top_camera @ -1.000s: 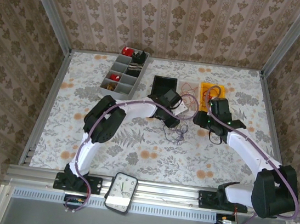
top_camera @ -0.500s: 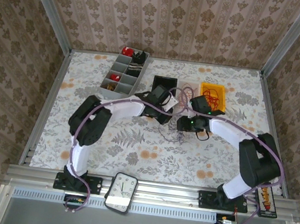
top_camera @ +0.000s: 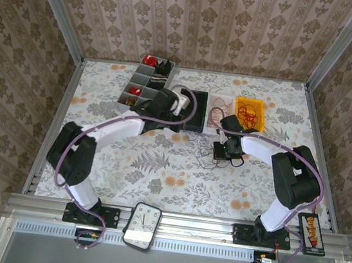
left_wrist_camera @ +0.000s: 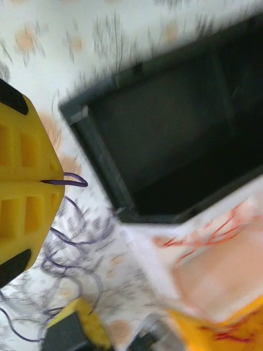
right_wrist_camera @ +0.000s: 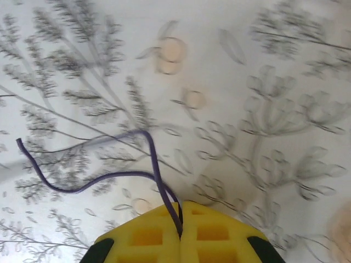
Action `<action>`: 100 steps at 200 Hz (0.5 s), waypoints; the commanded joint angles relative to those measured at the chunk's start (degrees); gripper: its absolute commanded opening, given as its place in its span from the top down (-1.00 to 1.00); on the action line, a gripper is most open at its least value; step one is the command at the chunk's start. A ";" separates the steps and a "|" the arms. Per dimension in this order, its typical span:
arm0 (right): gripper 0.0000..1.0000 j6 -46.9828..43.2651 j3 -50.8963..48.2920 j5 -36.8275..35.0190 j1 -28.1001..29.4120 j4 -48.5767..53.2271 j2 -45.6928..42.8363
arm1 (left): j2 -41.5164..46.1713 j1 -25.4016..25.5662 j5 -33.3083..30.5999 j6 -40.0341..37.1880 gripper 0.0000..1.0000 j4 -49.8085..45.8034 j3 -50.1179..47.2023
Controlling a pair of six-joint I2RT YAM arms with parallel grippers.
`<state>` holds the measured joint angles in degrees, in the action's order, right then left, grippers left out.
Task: Untangle the cables
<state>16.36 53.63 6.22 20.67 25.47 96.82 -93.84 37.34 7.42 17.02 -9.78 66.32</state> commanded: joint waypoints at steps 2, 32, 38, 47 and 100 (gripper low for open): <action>1.00 3.07 -2.61 -2.12 -3.07 0.24 -3.14 | 6.96 -3.83 -2.44 8.11 1.00 7.26 -3.98; 1.00 4.69 -4.39 -1.26 -6.04 -0.60 -4.15 | 12.14 -7.17 1.15 9.17 1.00 9.62 -4.91; 1.00 4.76 -4.56 -1.21 -6.29 -0.75 -4.26 | 12.85 -7.72 2.04 9.32 1.00 9.98 -4.85; 1.00 4.82 -4.58 -1.03 -6.47 -0.86 -4.27 | 13.77 -8.54 3.42 9.06 1.00 10.05 -4.27; 1.00 4.61 -4.45 -0.53 -6.60 -1.13 -4.04 | 12.14 -9.92 4.89 4.35 1.00 5.07 6.25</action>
<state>19.97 50.00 6.02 14.35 24.73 93.71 -80.20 27.55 10.26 23.31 -3.70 66.74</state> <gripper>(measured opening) 0.066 0.048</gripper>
